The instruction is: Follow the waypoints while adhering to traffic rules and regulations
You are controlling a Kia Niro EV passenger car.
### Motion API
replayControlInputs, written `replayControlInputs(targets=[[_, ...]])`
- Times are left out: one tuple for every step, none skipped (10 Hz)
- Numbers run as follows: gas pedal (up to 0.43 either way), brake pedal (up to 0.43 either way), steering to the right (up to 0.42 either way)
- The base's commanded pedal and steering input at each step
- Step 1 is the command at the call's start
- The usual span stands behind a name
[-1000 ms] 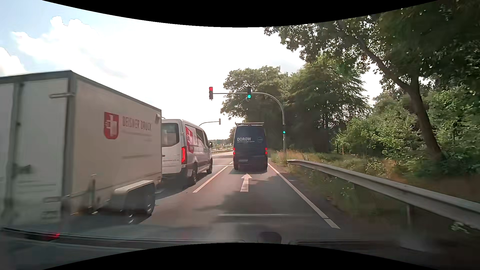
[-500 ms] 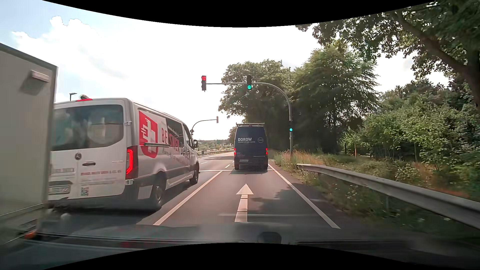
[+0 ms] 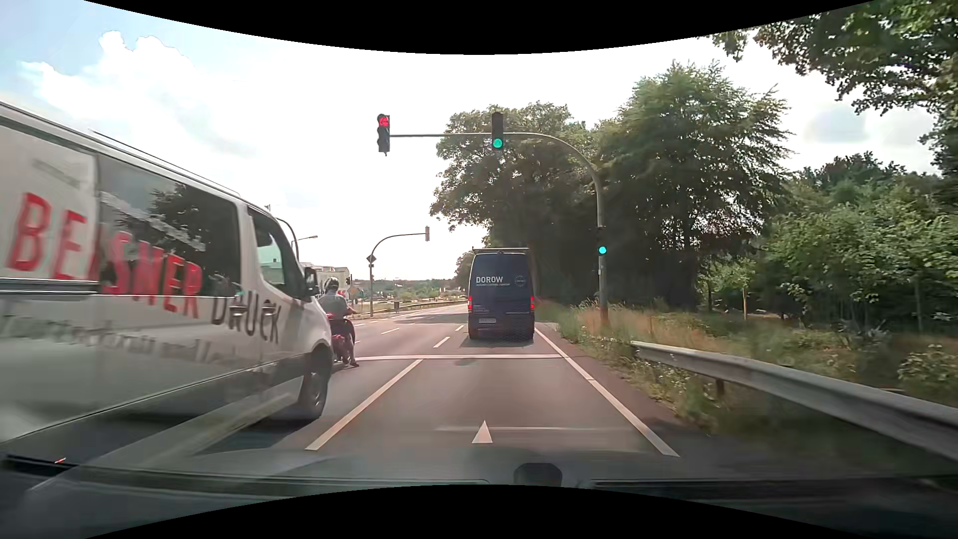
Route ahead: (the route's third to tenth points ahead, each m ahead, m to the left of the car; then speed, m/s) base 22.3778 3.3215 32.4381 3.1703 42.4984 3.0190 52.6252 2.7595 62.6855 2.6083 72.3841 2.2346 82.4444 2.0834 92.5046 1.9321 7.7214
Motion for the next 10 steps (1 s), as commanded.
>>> replayControlInputs(targets=[[0.220,0.000,-0.002],[0.220,0.000,-0.002],[0.220,0.000,-0.002],[0.220,0.000,-0.002],[0.220,0.000,-0.002],[0.220,0.000,-0.003],[0.220,0.000,-0.004],[0.220,0.000,-0.004],[0.220,0.000,-0.004],[0.220,0.000,-0.004]])
